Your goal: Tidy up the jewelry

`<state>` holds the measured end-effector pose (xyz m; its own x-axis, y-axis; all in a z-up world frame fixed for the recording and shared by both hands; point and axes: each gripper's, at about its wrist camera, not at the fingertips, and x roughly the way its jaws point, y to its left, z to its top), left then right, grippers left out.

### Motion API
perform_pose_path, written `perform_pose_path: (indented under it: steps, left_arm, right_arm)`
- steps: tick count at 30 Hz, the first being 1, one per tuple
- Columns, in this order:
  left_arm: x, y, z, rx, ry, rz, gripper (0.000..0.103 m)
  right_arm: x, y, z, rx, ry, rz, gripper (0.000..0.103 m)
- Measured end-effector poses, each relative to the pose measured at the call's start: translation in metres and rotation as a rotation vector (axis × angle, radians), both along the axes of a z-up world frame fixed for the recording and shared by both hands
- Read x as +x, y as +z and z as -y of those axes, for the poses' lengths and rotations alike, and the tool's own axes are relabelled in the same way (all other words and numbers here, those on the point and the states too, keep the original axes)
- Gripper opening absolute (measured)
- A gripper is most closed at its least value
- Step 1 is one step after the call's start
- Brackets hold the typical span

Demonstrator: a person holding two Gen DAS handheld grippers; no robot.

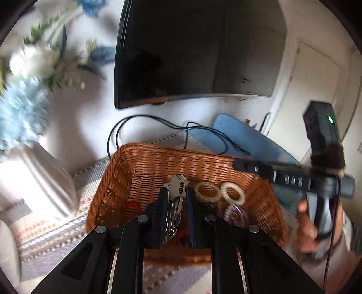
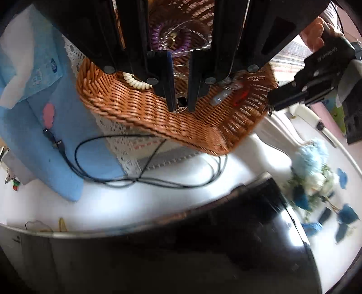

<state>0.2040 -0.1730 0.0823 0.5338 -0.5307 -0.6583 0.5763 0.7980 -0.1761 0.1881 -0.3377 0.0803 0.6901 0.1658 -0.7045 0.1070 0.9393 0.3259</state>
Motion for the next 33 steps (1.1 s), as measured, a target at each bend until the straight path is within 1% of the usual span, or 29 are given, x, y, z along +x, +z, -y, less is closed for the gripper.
perform_pose_path:
  steps: [2,5,8,10,11,13,14,15,16,20,21,22,23,24,26,27,28,30,31,33]
  left_arm:
    - [0.010,-0.014,0.007,0.043,0.025,-0.013,0.016]
    - [0.020,-0.030,0.010,0.039,0.022,-0.050,0.016]
    - [0.022,-0.035,0.010,0.052,0.022,-0.059,0.016]
    - [0.019,-0.031,0.008,0.043,0.015,-0.051,0.017]
    - [0.017,-0.029,0.008,0.037,0.012,-0.042,0.017]
    - [0.010,-0.019,0.007,0.035,0.010,-0.017,0.025]
    - [0.006,-0.015,0.007,0.037,0.009,-0.011,0.037]
    - [-0.001,-0.008,0.005,0.036,0.014,0.001,0.048]
    - [-0.007,-0.003,0.003,0.032,0.019,0.014,0.050]
    - [-0.046,0.030,-0.015,0.039,0.048,0.080,0.050]
    - [-0.062,0.044,-0.021,0.033,0.056,0.110,0.050]
    - [-0.074,0.054,-0.026,0.027,0.064,0.130,0.050]
    - [-0.086,0.064,-0.031,0.021,0.076,0.152,0.053]
    - [-0.101,0.074,-0.036,0.021,0.092,0.175,0.061]
    - [-0.133,0.091,-0.044,0.028,0.128,0.232,0.070]
    - [-0.153,0.099,-0.047,0.035,0.140,0.260,0.071]
    - [-0.167,0.102,-0.049,0.045,0.143,0.268,0.071]
    - [-0.196,0.107,-0.053,0.063,0.168,0.274,0.071]
    - [-0.211,0.108,-0.055,0.068,0.188,0.281,0.071]
    - [-0.234,0.104,-0.057,0.090,0.234,0.291,0.078]
  right_arm:
    - [0.005,-0.009,0.004,-0.005,0.005,-0.029,0.012]
    - [0.012,-0.019,0.000,-0.013,0.014,-0.062,0.012]
    - [0.011,-0.021,0.000,0.008,0.014,-0.070,0.012]
    - [0.011,-0.021,0.001,0.000,0.001,-0.074,0.014]
    - [0.011,-0.021,0.002,0.016,0.006,-0.073,0.015]
    - [0.010,-0.021,0.004,0.057,0.025,-0.064,0.019]
    - [0.008,-0.018,0.004,0.058,0.023,-0.056,0.023]
    - [0.006,-0.014,0.003,0.048,0.017,-0.045,0.024]
    - [0.001,-0.007,0.002,0.033,0.009,-0.023,0.025]
    - [-0.027,0.023,-0.010,0.030,0.037,0.037,0.026]
    - [-0.040,0.035,-0.018,0.010,0.050,0.060,0.027]
    - [-0.052,0.045,-0.026,-0.012,0.056,0.078,0.033]
    - [-0.064,0.056,-0.034,-0.038,0.058,0.099,0.039]
    - [-0.083,0.069,-0.044,-0.068,0.056,0.132,0.041]
    - [-0.111,0.087,-0.059,-0.106,0.061,0.173,0.042]
    - [-0.128,0.096,-0.069,-0.131,0.062,0.192,0.042]
    - [-0.139,0.101,-0.075,-0.140,0.061,0.204,0.044]
    - [-0.167,0.110,-0.085,-0.119,0.093,0.242,0.052]
    - [-0.182,0.114,-0.090,-0.109,0.094,0.263,0.059]
    - [-0.210,0.119,-0.101,-0.153,0.045,0.292,0.065]
